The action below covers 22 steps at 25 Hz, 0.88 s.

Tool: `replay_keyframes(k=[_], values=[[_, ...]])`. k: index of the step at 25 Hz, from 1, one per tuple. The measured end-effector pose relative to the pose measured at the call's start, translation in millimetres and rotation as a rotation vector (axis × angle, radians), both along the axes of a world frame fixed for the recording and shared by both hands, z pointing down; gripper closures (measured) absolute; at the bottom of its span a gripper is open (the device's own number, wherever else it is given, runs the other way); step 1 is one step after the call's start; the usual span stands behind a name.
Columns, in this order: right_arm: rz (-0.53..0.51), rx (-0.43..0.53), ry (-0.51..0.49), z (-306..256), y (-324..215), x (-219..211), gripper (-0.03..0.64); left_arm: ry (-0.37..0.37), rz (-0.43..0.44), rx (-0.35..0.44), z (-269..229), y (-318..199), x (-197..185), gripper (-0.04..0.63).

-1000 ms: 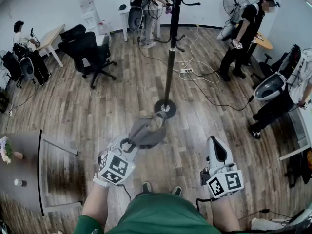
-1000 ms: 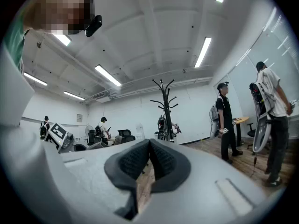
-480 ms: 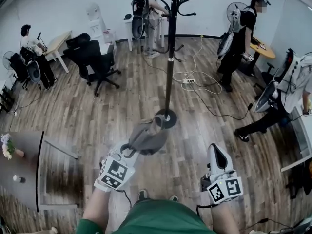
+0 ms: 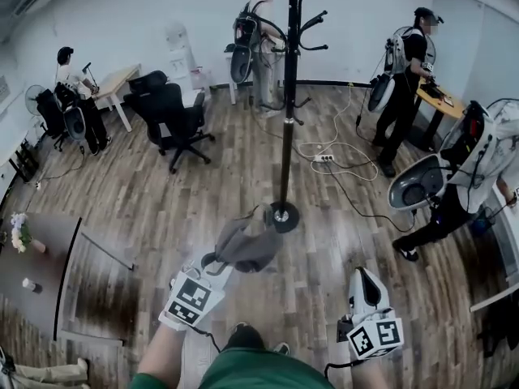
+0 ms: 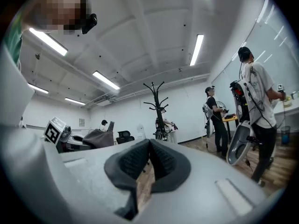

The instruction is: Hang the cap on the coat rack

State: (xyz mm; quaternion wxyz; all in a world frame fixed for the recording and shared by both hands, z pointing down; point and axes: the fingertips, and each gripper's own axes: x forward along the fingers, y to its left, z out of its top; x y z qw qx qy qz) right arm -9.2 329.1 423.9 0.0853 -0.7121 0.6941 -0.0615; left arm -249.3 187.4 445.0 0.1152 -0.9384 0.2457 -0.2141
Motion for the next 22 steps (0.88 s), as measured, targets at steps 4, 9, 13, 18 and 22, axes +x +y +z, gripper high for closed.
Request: replay_keyframes(k=[4, 9, 13, 18, 22], values=[[0.02, -0.025, -0.013, 11, 7, 17, 0.614, 0.003, -0.022, -0.001, -3, -7, 4, 0.546], [0.06, -0.036, -0.016, 15, -4, 34, 0.614, 0.001, -0.031, -0.006, -1, -31, 14, 0.546], [0.077, -0.054, -0.004, 17, -24, 48, 0.614, 0.029, -0.022, -0.029, 6, -58, 30, 0.546], [0.106, -0.08, 0.018, 17, -68, 79, 0.614, 0.087, -0.015, -0.068, 15, -110, 60, 0.546], [0.123, -0.097, 0.039, 14, -114, 92, 0.614, 0.105, -0.02, -0.097, 20, -163, 73, 0.546]])
